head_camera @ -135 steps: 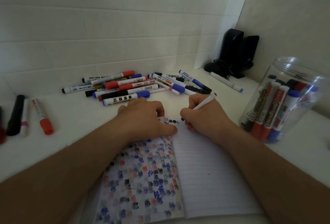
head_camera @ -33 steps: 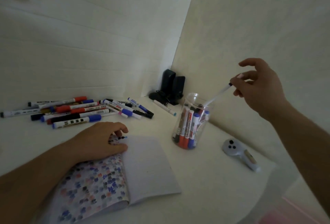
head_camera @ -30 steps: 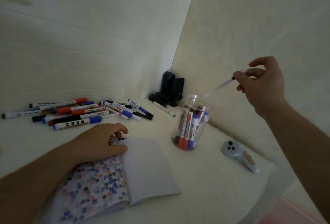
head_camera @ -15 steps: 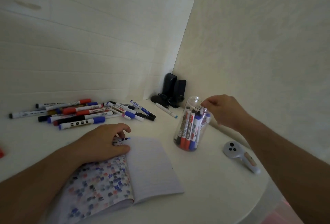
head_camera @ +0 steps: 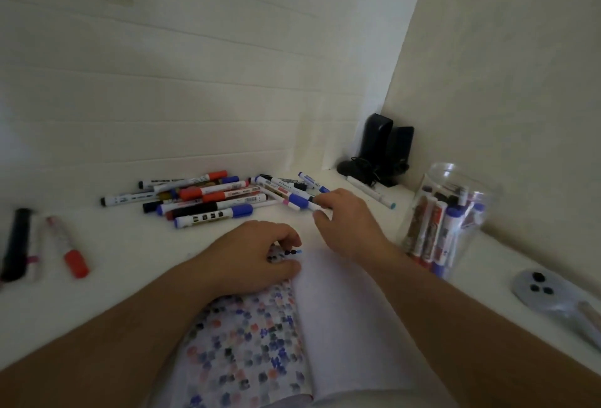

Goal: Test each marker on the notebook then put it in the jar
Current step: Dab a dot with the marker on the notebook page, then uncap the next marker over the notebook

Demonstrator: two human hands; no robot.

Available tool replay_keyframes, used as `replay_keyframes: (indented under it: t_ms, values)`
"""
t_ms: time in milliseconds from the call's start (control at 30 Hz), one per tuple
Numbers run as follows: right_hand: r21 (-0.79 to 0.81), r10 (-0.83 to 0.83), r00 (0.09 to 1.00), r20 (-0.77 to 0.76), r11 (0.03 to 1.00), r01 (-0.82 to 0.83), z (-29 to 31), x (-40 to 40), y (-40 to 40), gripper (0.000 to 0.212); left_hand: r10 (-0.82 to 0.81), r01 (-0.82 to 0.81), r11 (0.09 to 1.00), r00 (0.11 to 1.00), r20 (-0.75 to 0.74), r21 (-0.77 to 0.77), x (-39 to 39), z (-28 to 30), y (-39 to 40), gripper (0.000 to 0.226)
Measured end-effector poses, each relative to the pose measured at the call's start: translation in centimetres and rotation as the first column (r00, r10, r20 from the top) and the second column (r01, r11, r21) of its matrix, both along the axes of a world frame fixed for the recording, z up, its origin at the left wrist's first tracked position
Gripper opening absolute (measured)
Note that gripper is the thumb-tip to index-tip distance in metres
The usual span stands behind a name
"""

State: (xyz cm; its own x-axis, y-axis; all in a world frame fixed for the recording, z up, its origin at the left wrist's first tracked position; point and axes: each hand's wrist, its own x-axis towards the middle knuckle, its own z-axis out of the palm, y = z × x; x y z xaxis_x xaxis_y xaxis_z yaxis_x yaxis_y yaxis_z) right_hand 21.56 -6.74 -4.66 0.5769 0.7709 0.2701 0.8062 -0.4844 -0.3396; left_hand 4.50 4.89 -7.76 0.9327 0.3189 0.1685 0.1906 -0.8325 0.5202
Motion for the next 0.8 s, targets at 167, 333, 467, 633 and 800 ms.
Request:
replay_keyframes:
  t_ms: [167,333,467,633,800]
  values:
    - [-0.048,0.017,0.996,0.091,0.999,-0.013,-1.6,0.3,5.7,0.038,-0.005,0.005,1.000,1.000,0.030,0.021,0.0,-0.1,0.1,0.039]
    - [-0.043,-0.056,0.979,0.196,0.997,0.066,-1.9,0.7,7.1,0.021,0.010,-0.012,0.996,1.000,0.023,0.092,-0.1,0.2,-0.2,0.036]
    - [0.320,0.020,0.913,-0.407,0.939,0.122,-0.2,0.5,3.6,0.016,0.102,-0.109,0.987,0.992,0.069,0.115,0.1,0.3,-0.1,0.032]
    - [0.414,0.313,0.524,-0.792,0.906,0.084,1.0,-3.0,-1.3,0.017,0.216,-0.179,0.972,0.938,0.270,-0.154,-0.2,1.3,-0.3,0.036]
    - [0.366,0.331,0.755,-0.566,0.922,-0.130,-0.8,-4.9,-2.1,0.008,0.191,-0.101,0.961,0.916,0.353,-0.256,-0.1,1.7,-1.4,0.028]
